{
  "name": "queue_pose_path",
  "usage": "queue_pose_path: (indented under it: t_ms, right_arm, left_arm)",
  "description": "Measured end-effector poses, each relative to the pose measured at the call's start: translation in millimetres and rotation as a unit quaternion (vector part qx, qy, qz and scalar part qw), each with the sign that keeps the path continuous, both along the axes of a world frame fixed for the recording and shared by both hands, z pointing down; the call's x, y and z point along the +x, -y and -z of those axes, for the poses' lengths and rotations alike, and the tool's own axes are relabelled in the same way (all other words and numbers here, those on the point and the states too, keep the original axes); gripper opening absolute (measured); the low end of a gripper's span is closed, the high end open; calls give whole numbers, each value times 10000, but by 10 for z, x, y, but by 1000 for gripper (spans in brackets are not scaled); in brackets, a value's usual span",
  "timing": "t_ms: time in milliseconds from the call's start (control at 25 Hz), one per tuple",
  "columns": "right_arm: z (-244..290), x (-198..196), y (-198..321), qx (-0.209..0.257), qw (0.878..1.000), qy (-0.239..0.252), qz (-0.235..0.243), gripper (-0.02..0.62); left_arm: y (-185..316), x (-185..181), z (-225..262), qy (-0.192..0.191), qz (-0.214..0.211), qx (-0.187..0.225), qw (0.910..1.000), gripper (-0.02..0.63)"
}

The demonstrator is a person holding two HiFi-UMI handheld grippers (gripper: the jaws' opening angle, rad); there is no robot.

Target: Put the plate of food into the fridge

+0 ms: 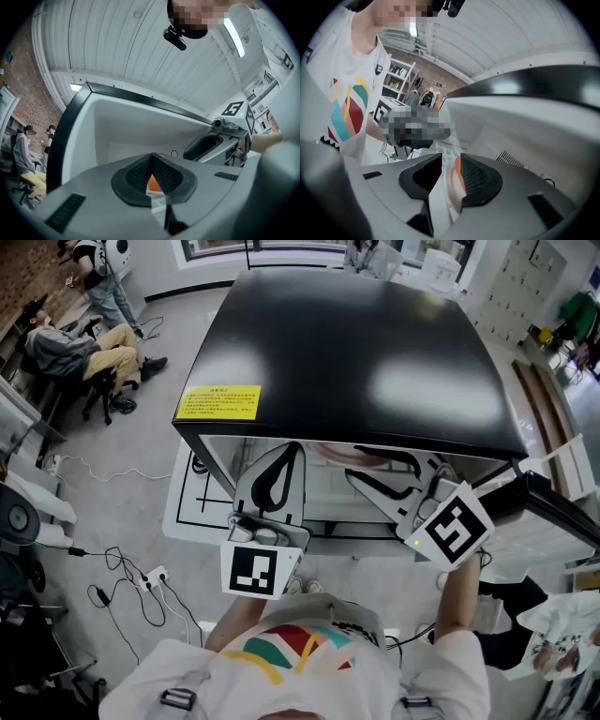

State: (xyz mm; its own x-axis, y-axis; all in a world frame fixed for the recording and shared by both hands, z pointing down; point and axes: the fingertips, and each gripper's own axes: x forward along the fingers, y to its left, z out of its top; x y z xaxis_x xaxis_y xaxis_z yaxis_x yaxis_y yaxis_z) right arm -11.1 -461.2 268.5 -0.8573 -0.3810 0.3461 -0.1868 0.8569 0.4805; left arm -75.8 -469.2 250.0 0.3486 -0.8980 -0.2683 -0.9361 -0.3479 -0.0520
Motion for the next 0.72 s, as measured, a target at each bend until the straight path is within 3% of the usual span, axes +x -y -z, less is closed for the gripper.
queue_pose_path:
  t_ms: [200, 400, 640, 720]
  right_arm:
    - [205, 53, -84, -58, 9934, 1107, -308, 120]
    - [416, 183, -155, 45, 9730, 2135, -872, 120]
    - [543, 461, -230, 10, 9287, 3316, -1658, 120]
    - [537, 555, -246, -256, 9048, 3878, -1738, 120]
  left_arm:
    - [-58, 19, 92, 19, -14, 65, 10000, 6]
    - [-131, 109, 175, 85, -95, 102, 9999, 6]
    - [-232, 220, 197, 158, -211, 49, 9996, 6]
    - [-252, 236, 200, 173, -197, 42, 9996, 6]
